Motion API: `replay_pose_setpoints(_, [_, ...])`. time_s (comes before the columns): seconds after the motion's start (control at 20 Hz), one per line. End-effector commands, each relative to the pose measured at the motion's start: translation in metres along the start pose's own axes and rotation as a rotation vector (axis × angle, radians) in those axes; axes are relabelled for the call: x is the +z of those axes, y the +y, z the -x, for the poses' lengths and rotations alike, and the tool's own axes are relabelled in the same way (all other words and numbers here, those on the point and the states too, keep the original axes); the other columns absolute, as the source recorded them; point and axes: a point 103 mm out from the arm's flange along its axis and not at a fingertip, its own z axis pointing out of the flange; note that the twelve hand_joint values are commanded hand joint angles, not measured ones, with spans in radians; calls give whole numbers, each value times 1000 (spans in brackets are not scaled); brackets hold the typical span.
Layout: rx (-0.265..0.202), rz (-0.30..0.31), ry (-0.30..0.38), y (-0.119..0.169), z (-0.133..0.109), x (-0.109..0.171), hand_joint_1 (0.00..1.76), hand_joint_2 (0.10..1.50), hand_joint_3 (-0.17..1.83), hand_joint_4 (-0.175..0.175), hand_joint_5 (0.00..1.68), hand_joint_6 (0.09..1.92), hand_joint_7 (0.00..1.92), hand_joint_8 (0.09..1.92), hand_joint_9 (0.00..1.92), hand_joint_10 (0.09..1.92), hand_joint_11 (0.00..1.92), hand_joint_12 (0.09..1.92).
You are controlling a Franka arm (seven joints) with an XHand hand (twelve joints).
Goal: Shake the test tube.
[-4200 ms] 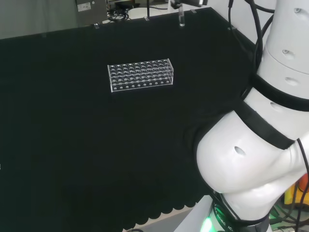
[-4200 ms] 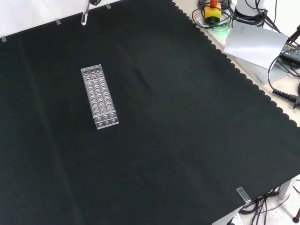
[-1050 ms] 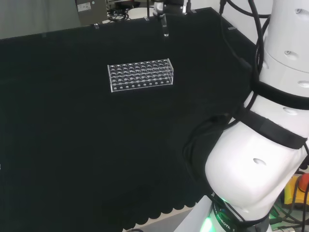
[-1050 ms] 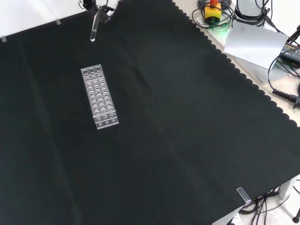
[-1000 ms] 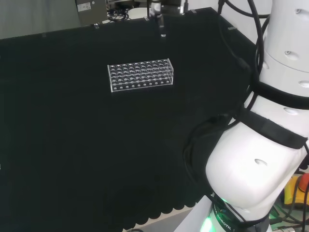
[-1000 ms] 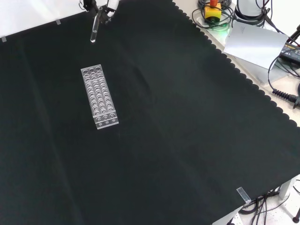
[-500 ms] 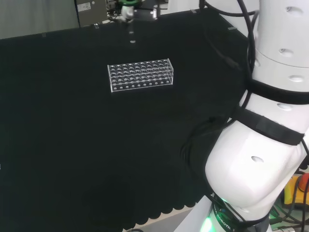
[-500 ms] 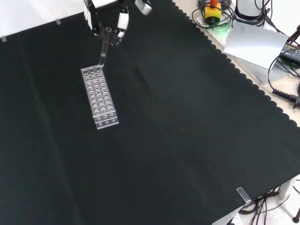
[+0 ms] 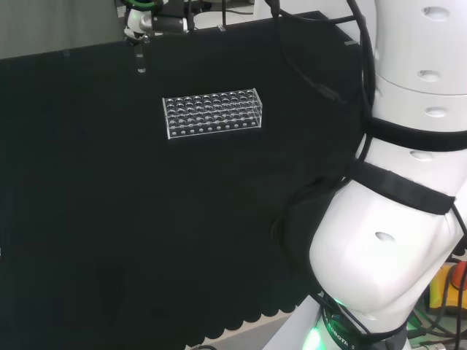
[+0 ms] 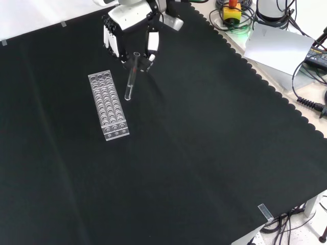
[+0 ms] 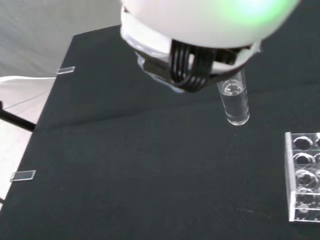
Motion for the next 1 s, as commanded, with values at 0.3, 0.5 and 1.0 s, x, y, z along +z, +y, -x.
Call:
replay_pose_setpoints(0.3, [169, 18, -93, 1, 90, -5, 1441, 546, 735, -175, 1384, 450, 1494, 464, 1381, 421, 1080, 1098])
replay_pose_setpoints(0.5, [247, 25, -126, -1, 133, -10, 1441, 546, 735, -175, 1384, 450, 1495, 463, 1381, 421, 1079, 1099])
replay_pose_setpoints(1.0, [251, 32, -82, 2, 144, -11, 1441, 545, 736, -175, 1384, 449, 1494, 463, 1382, 420, 1078, 1102])
